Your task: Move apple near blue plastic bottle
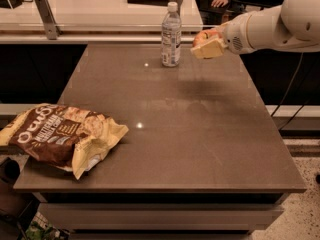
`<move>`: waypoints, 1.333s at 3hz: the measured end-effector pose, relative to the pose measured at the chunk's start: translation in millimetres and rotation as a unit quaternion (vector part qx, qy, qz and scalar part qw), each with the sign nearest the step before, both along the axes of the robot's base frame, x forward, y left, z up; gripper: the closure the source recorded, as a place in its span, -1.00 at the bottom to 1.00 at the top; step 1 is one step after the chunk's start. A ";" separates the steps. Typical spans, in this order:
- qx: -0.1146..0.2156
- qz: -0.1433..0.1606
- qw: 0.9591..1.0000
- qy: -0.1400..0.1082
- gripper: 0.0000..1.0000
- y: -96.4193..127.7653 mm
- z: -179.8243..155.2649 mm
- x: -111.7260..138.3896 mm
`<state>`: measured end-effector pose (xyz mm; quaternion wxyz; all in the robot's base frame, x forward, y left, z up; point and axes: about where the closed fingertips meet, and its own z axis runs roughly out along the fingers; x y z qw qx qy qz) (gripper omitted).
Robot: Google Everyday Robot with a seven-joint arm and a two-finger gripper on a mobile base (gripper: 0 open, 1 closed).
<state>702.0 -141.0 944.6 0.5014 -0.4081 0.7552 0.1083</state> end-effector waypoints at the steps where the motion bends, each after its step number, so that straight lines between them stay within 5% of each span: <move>1: 0.005 -0.013 0.999 0.036 1.00 -11.9 -28.6 21.1; 4: 0.039 0.004 0.993 0.112 1.00 -3.3 -87.2 37.3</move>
Offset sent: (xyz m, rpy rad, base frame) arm 0.0455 -0.0302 -0.0816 0.0660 0.2166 -0.0358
